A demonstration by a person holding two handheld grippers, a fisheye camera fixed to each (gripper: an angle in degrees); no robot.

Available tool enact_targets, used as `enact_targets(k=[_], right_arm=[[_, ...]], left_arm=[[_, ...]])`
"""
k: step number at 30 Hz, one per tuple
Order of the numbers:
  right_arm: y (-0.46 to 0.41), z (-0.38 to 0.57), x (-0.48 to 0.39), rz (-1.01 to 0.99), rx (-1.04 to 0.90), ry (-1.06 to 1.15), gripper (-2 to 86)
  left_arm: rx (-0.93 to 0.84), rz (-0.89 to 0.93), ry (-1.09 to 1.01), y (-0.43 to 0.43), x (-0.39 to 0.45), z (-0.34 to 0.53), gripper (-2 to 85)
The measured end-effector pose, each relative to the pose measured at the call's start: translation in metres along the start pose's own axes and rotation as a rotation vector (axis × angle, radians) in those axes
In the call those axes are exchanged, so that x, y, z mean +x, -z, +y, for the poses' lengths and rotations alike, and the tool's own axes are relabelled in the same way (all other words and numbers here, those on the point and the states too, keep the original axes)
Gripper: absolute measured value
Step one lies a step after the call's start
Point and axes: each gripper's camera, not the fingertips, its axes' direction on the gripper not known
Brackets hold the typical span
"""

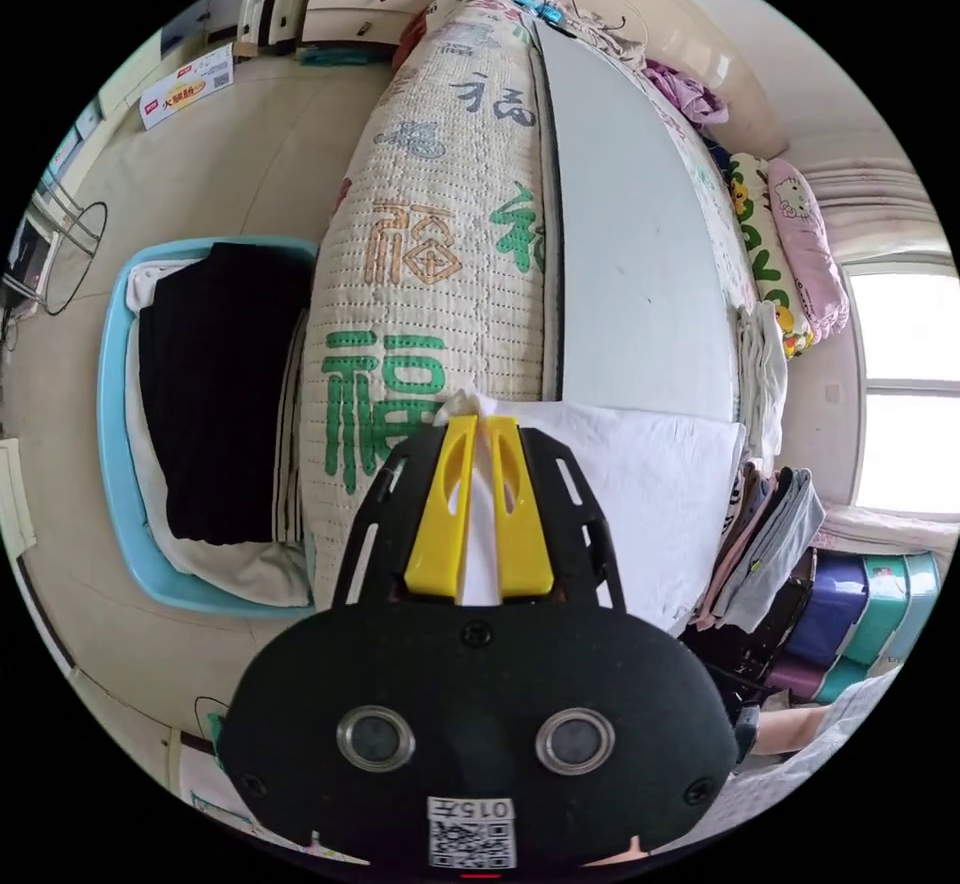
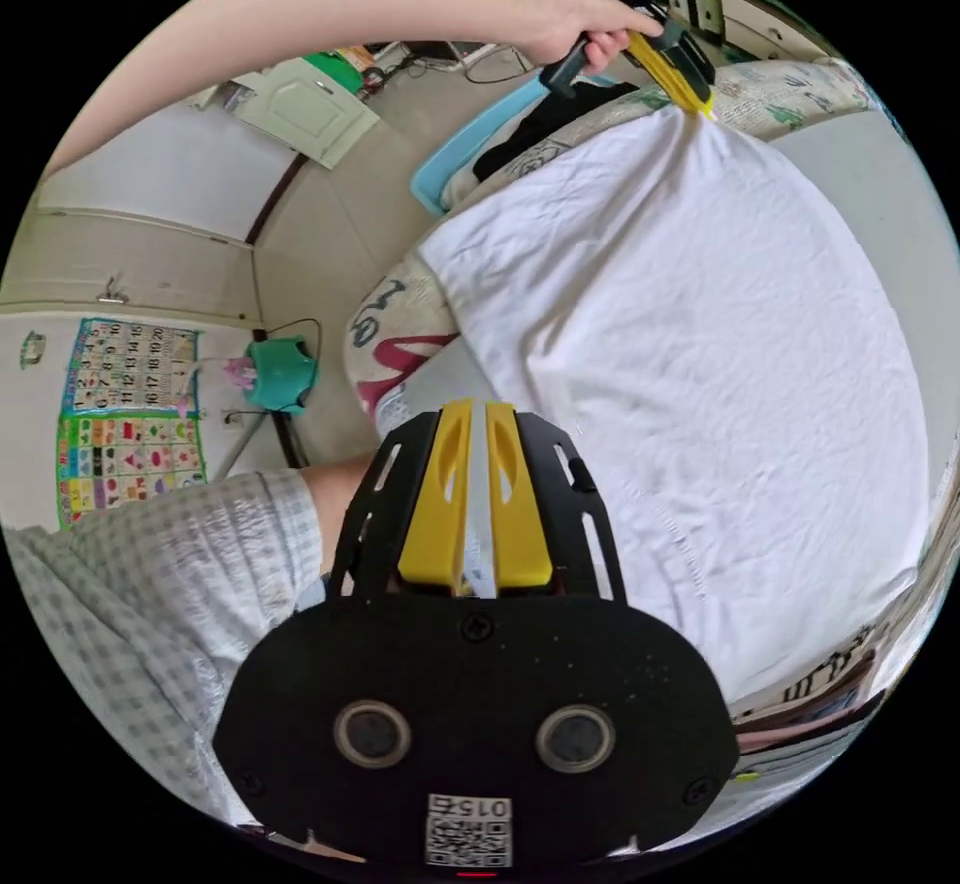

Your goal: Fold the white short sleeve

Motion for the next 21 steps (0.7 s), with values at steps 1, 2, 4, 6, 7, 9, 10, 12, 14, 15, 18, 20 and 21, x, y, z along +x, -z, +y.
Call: enact_targets(k=[1, 2, 4, 6, 7, 9, 10, 12, 14, 15, 18, 20, 21], right_arm=[[0.011, 0.014, 0.005, -0.041, 0.035, -0.049, 3.8], [0.017, 0.021, 0.01, -0.056, 0.052, -0.079, 4.0], [0.041, 0.055, 0.033, -0.052, 0.116, -0.226, 5.3], [0.061, 0.086, 0.057, 0.0, 0.179, -0.361, 5.5], [0.074, 0.109, 0.075, 0.035, 0.22, -0.462, 5.6], [0.09, 0.143, 0.101, 0.084, 0.275, -0.613, 5.9], [0.099, 0.166, 0.116, 0.118, 0.306, -0.707, 6.1], [0.106, 0.194, 0.134, 0.152, 0.325, -0.822, 6.4], [0.107, 0.213, 0.148, 0.157, 0.307, -0.903, 6.6], [0.105, 0.22, 0.154, 0.168, 0.283, -0.94, 6.8], [0.099, 0.226, 0.157, 0.234, 0.247, -0.964, 7.0], [0.095, 0.225, 0.156, 0.232, 0.262, -0.962, 6.9], [0.093, 0.224, 0.156, 0.223, 0.271, -0.962, 6.8]], left_arm=[[0.011, 0.002, -0.03, 0.01, 0.01, 0.004, 1.4], [0.015, 0.0, -0.054, 0.015, 0.017, 0.006, 1.6], [0.003, 0.01, -0.164, 0.026, 0.053, 0.012, 3.0], [-0.028, 0.041, -0.253, 0.023, 0.087, 0.013, 4.4], [-0.054, 0.051, -0.32, 0.015, 0.114, 0.014, 5.6], [-0.089, 0.056, -0.434, -0.005, 0.159, 0.013, 6.4], [-0.104, 0.06, -0.51, -0.021, 0.191, 0.013, 6.8], [-0.125, 0.082, -0.595, -0.05, 0.238, 0.01, 7.2], [-0.147, 0.124, -0.661, -0.079, 0.283, 0.007, 7.5], [-0.153, 0.13, -0.697, -0.098, 0.312, 0.004, 7.5], [-0.213, 0.128, -0.768, -0.141, 0.375, -0.005, 8.0], [-0.235, 0.095, -0.803, -0.162, 0.405, -0.01, 8.2], [-0.249, 0.058, -0.826, -0.174, 0.422, -0.012, 8.3]])
